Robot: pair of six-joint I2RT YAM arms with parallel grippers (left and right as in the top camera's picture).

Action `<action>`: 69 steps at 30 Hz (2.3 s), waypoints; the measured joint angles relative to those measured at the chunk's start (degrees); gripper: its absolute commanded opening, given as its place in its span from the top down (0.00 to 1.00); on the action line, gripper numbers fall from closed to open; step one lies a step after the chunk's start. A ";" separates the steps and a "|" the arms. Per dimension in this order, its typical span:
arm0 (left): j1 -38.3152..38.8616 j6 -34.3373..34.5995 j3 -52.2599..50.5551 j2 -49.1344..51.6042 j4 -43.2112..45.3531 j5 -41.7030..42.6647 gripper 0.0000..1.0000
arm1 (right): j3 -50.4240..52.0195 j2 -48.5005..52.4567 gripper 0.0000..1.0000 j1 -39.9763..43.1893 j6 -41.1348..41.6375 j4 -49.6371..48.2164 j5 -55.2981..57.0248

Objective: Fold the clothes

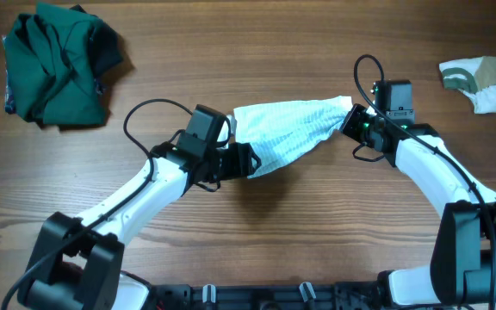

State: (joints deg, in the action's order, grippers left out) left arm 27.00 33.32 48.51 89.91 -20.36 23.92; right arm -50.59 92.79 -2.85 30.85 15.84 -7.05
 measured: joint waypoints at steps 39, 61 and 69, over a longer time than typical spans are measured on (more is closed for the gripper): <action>0.00 9.49 -0.02 9.79 13.86 2.75 0.96 | 0.00 0.00 0.96 0.00 0.00 1.22 -0.20; -8.20 8.41 0.00 9.81 27.06 1.29 0.96 | 0.00 0.00 0.96 0.00 2.16 -4.87 -0.39; -9.03 7.15 -0.02 9.86 35.78 1.51 0.96 | 0.00 0.00 0.96 0.00 2.89 -7.39 -0.39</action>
State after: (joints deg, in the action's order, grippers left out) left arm 17.98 40.47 48.49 99.77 15.42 25.43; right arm -50.59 92.79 -2.85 33.74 8.45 -7.44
